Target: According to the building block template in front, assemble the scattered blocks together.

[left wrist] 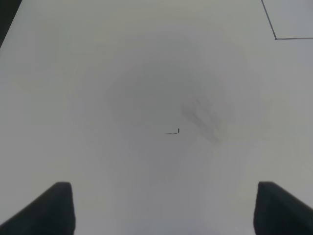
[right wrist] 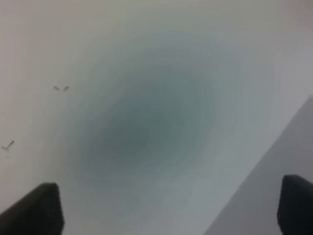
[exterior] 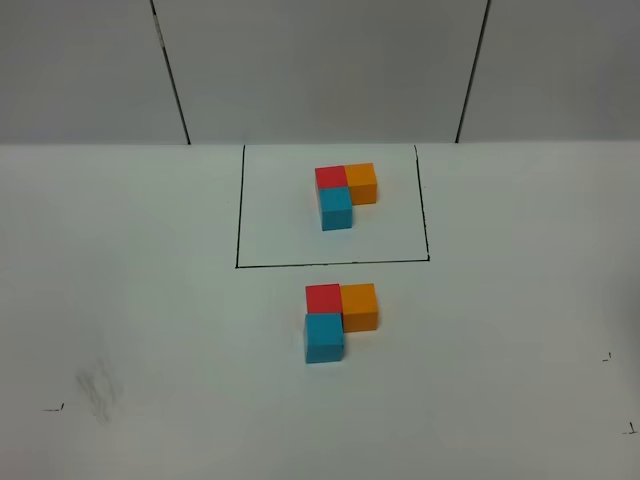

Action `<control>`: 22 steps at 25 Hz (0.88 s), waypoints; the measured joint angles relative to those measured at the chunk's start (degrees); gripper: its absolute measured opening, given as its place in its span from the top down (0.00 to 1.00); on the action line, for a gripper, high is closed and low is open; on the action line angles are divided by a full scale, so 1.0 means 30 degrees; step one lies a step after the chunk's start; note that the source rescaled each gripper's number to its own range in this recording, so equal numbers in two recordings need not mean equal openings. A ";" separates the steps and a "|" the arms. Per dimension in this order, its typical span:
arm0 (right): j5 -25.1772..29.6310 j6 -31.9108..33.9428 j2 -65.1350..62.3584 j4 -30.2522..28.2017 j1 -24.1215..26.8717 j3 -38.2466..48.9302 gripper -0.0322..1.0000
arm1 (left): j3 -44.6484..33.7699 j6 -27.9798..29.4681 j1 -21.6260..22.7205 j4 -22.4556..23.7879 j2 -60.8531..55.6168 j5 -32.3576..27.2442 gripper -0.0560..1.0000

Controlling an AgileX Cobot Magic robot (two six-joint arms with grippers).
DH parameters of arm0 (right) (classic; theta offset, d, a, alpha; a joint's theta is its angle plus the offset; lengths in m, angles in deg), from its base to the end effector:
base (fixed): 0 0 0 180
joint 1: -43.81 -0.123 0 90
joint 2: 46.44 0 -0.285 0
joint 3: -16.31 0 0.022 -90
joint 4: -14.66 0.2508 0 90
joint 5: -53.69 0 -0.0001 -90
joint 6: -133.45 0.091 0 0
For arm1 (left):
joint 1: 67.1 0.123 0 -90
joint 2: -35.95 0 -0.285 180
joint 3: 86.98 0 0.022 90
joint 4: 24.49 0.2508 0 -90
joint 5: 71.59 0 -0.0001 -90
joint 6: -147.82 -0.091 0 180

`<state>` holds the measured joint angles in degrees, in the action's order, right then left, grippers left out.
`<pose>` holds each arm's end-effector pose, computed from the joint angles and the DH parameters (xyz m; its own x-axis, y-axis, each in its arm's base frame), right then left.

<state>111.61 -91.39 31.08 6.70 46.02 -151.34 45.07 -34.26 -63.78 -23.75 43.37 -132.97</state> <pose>0.2370 -0.0198 0.3475 -0.6287 -0.7268 -0.2767 -0.5709 0.6729 -0.4704 -0.0076 0.0006 0.2794 -0.4518 0.0163 -0.8920 -0.0489 0.9979 0.0430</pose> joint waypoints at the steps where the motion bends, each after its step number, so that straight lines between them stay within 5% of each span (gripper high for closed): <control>1: 0.0271 0.0276 -0.0998 -0.0002 0.0068 0.0550 0.21 | 0.0000 0.0000 0.0000 0.0000 0.0000 0.0000 0.20; 6: 0.3478 0.5319 -0.6047 0.1476 0.0136 0.1147 0.23 | 0.0000 0.0000 0.0000 0.0000 0.0000 0.0000 0.20; 11: 0.3800 1.1120 -1.0956 0.1970 0.0136 0.1511 0.25 | 0.0000 0.0000 0.0000 0.0000 0.0000 0.0000 0.20; 22: 0.2671 1.3435 -2.0564 0.3069 0.0136 0.7803 0.26 | 0.0000 0.0000 0.0000 0.0000 0.0000 0.0000 0.20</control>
<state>119.63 -51.08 -30.61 15.90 46.43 -127.93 45.07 -34.26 -63.78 -23.75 43.37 -132.97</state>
